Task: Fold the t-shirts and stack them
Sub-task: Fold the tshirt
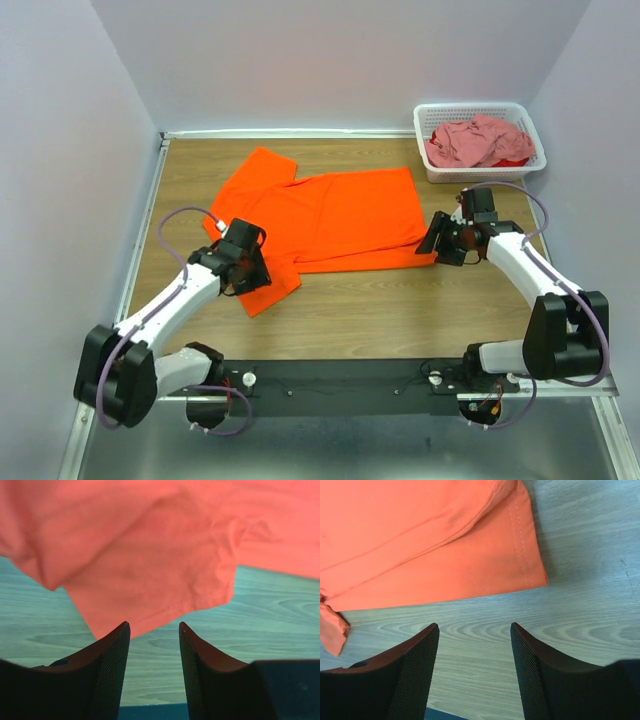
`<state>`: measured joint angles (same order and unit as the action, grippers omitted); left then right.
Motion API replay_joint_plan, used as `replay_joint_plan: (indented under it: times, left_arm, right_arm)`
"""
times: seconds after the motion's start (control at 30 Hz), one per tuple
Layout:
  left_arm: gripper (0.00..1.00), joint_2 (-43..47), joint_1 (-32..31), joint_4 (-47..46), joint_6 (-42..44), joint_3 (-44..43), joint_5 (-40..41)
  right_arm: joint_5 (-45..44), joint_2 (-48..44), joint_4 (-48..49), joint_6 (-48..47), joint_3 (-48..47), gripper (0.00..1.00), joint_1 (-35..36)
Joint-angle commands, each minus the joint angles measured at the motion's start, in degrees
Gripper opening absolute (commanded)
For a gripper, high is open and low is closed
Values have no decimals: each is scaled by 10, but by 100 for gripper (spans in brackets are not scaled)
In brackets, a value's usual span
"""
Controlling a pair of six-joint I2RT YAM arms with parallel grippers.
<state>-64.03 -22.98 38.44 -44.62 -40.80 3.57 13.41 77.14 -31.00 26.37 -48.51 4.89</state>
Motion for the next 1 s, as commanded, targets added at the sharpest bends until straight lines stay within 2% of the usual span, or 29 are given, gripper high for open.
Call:
replay_joint_plan:
  times: [0.0,0.33,0.43,0.47,0.5,0.57,0.63,0.67,0.77,0.97]
  left_arm:
    - [51,-51,-35,-27,-46,23,19]
    - [49,-127,-48,-74,-47,32,50]
    - [44,-152,-56,-82,-49,35,57]
    - [39,-155,-58,-83,-49,36,57]
    - [38,-158,-59,-85,-50,38,57]
    - [26,-163,-62,-86,-50,41,56]
    - [19,-161,-63,-86,-50,40,57]
    - [10,-159,-63,-85,-50,38,61]
    - [0,-155,-63,-70,-42,19,73]
    - [0,-165,-61,-4,-9,-87,139]
  right_arm:
    - [14,-2,-7,-15,16,67,3]
    - [20,-1,-5,-21,18,67,4]
    - [19,2,-5,-21,18,67,3]
    - [19,3,-5,-22,18,67,4]
    - [19,4,-5,-22,17,67,4]
    - [18,7,-5,-21,17,67,4]
    - [18,11,-5,-20,15,67,3]
    - [17,13,-5,-19,14,67,4]
    - [15,17,-5,-18,8,67,4]
    - [17,20,-5,-17,-6,67,4]
